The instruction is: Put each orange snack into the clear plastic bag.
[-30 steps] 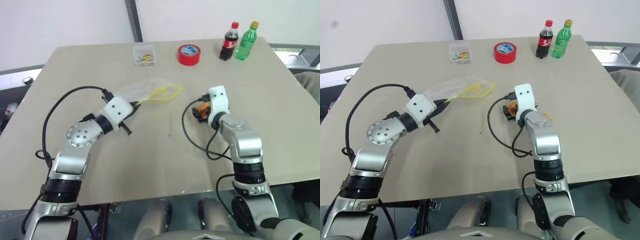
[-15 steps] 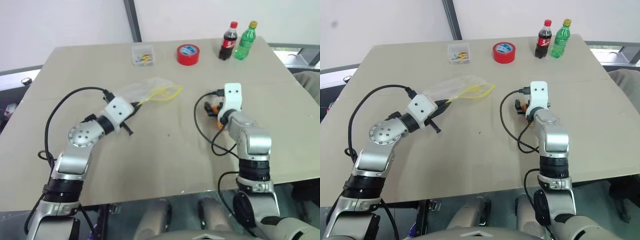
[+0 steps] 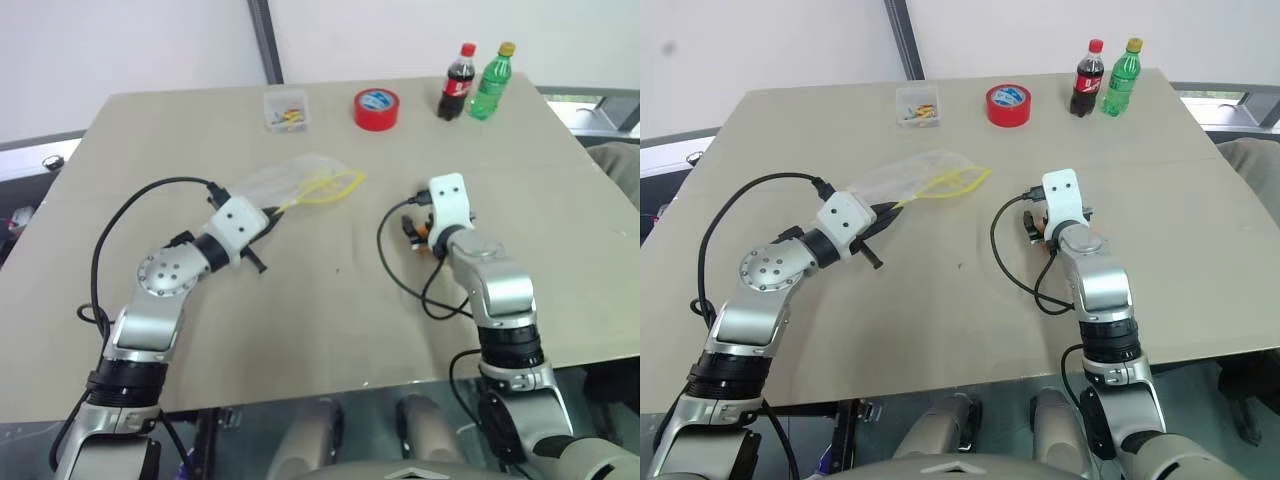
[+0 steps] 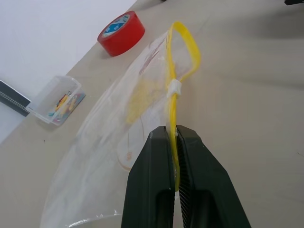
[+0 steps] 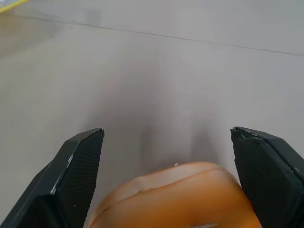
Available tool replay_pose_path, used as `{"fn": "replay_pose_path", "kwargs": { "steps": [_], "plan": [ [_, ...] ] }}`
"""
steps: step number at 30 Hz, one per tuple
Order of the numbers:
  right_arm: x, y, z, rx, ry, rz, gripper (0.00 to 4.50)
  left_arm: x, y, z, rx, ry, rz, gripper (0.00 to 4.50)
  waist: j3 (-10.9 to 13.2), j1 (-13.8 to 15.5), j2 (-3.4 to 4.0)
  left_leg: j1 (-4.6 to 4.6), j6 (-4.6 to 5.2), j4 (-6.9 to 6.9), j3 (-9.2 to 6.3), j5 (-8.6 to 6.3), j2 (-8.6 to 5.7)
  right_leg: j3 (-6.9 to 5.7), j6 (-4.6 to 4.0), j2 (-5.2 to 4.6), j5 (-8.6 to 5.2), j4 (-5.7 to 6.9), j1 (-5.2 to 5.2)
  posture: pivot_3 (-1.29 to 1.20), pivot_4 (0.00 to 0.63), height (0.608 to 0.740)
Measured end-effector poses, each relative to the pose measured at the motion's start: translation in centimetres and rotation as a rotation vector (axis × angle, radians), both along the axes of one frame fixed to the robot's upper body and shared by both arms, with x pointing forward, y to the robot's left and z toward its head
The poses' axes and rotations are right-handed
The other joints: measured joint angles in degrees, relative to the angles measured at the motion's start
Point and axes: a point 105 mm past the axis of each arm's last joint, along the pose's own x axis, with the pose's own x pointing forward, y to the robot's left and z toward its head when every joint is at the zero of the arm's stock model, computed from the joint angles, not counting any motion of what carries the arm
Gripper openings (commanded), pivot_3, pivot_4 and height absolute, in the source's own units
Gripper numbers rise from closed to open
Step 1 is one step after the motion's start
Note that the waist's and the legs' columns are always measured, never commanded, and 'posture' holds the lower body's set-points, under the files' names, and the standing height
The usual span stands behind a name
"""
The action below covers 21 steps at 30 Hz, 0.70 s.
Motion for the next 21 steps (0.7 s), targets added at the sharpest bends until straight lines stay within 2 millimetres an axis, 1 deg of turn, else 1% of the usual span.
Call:
{"fn": "replay_pose_path", "kwargs": {
  "steps": [3, 7, 12, 16, 21],
  "plan": [
    [-0.7, -0.6, -0.4, -0.041, 0.014, 0.012, 4.39, 0.0, 0.0, 0.0, 0.0, 0.0, 0.0, 0.0, 0.0, 0.1, 0.0, 0.0, 0.0, 0.0, 0.0, 0.0, 0.0, -0.01, 0.0, 0.0, 0.0, -0.01, 0.01, 0.0, 0.15, 0.74],
    [-1.2, -0.5, -0.2, -0.033, 0.029, 0.034, 4.39, 0.0, 0.0, 0.0, 0.0, 0.0, 0.0, 0.0, 0.0, 0.0, 0.0, 0.0, 0.0, 0.0, -0.01, 0.0, 0.0, -0.01, 0.0, 0.0, 0.0, 0.0, 0.01, 0.0, 0.15, 0.74],
    [-1.8, -1.1, -0.4, -0.043, 0.051, 0.043, 4.39, 0.0, -0.1, 0.0, -0.002, 0.0, -0.001, 0.0, 0.0, 0.1, -0.01, 0.0, 0.01, 0.0, -0.01, -0.01, 0.0, -0.01, 0.0, -0.01, 0.0, -0.02, 0.02, 0.0, 0.15, 0.74],
    [-2.3, -1.2, -0.5, -0.074, 0.064, 0.072, 4.39, 0.0, -0.1, 0.0, -0.001, 0.0, -0.001, 0.0, 0.0, 0.1, -0.01, 0.0, 0.01, 0.0, -0.02, -0.01, 0.0, -0.02, 0.0, -0.01, 0.0, -0.01, 0.02, 0.0, 0.15, 0.74],
    [-3.1, -1.3, -0.8, -0.158, 0.072, 0.125, 4.39, 0.0, -0.1, 0.0, -0.001, -0.001, -0.002, 0.0, 0.0, 0.2, -0.02, 0.0, 0.01, 0.01, -0.03, -0.01, 0.0, -0.04, 0.0, -0.02, 0.0, -0.04, 0.04, 0.0, 0.15, 0.74]
  ]
}}
